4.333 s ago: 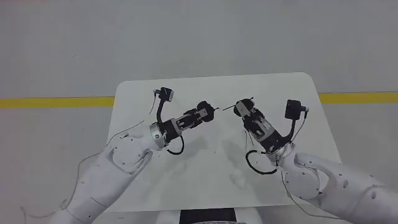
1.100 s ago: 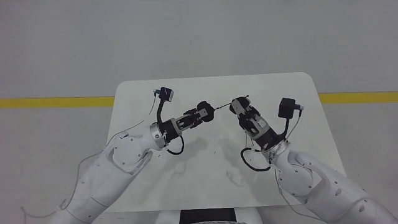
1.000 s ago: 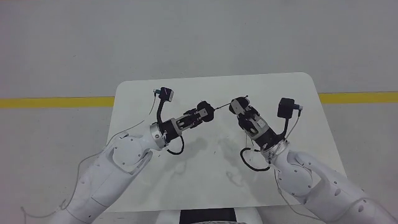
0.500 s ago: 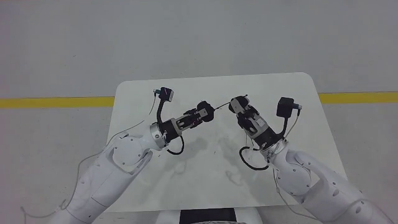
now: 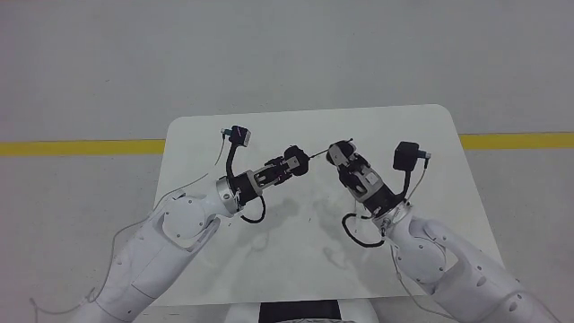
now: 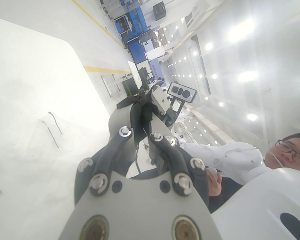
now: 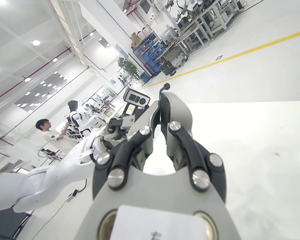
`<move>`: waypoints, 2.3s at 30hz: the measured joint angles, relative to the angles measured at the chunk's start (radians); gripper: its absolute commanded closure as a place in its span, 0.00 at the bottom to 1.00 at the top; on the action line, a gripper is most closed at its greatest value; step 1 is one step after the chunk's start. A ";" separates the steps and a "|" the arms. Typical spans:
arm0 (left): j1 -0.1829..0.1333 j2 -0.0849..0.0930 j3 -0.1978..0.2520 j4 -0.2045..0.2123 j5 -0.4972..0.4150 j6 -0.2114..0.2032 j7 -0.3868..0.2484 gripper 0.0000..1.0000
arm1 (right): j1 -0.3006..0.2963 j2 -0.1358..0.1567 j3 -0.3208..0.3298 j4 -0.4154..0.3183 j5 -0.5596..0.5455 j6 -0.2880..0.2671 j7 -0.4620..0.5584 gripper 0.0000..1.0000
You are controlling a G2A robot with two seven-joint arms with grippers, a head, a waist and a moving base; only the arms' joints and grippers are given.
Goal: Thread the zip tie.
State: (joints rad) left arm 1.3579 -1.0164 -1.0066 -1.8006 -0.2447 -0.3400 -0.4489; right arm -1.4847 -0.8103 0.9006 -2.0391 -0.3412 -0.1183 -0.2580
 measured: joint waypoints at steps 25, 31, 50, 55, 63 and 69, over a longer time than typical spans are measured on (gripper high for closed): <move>0.000 0.000 0.000 0.000 0.000 0.000 0.000 1.00 | -0.023 -0.065 0.018 0.014 -0.015 -0.015 0.062 1.00; 0.000 0.000 0.000 0.000 0.000 0.000 0.000 1.00 | -0.041 -0.079 0.033 0.016 0.012 -0.026 0.047 1.00; 0.000 0.000 0.000 0.000 0.000 0.000 0.000 1.00 | -0.069 -0.113 0.068 0.026 0.014 -0.035 0.125 0.00; 0.000 0.000 0.000 0.000 0.000 0.000 0.000 1.00 | -0.099 -0.114 0.099 0.023 -0.036 -0.035 0.112 0.00; 0.000 0.000 0.000 0.000 0.000 0.000 0.000 1.00 | -0.193 -0.099 0.225 0.043 -0.156 -0.129 0.063 0.00; 0.011 -0.007 0.012 -0.018 -0.088 0.006 0.015 1.00 | -0.260 -0.092 0.307 0.072 -0.367 -0.158 -0.054 0.00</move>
State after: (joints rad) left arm 1.3687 -1.0236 -0.9948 -1.8189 -0.3332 -0.3345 -0.4343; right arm -1.7447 -0.9028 1.2072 -1.9666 -0.7084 -0.2759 -0.3120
